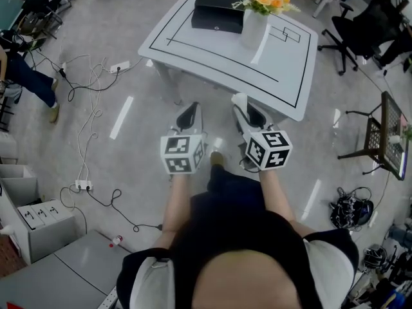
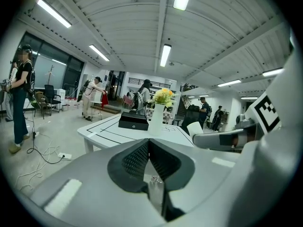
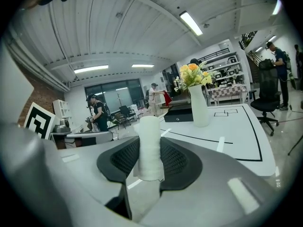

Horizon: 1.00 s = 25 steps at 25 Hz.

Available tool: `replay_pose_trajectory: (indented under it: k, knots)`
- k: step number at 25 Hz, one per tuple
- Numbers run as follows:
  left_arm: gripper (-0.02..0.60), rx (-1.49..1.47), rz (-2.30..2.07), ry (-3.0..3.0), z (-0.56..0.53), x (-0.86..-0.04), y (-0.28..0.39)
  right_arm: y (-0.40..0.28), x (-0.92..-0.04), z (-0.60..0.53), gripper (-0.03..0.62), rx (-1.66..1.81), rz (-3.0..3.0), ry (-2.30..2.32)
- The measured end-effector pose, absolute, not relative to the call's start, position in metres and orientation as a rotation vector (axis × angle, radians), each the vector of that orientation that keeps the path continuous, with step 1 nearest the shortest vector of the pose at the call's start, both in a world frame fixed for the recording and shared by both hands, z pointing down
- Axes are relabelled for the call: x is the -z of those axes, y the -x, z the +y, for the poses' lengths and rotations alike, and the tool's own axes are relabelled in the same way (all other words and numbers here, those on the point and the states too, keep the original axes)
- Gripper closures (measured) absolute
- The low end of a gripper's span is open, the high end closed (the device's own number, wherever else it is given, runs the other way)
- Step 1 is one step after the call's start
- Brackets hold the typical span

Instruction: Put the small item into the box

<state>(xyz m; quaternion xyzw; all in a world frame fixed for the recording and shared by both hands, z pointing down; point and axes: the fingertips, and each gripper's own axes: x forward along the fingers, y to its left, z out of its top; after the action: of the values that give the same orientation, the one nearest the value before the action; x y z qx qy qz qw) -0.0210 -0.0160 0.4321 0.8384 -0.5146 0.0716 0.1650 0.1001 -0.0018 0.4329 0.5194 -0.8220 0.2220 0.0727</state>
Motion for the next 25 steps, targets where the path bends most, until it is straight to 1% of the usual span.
replay_pose_trajectory:
  k: [25]
  knots:
    - [0.572,-0.213,-1.572,-2.378,-0.111,-0.429,0.02,-0.109,-0.429,-0.115,0.457,-0.617,-2.551,-1.512]
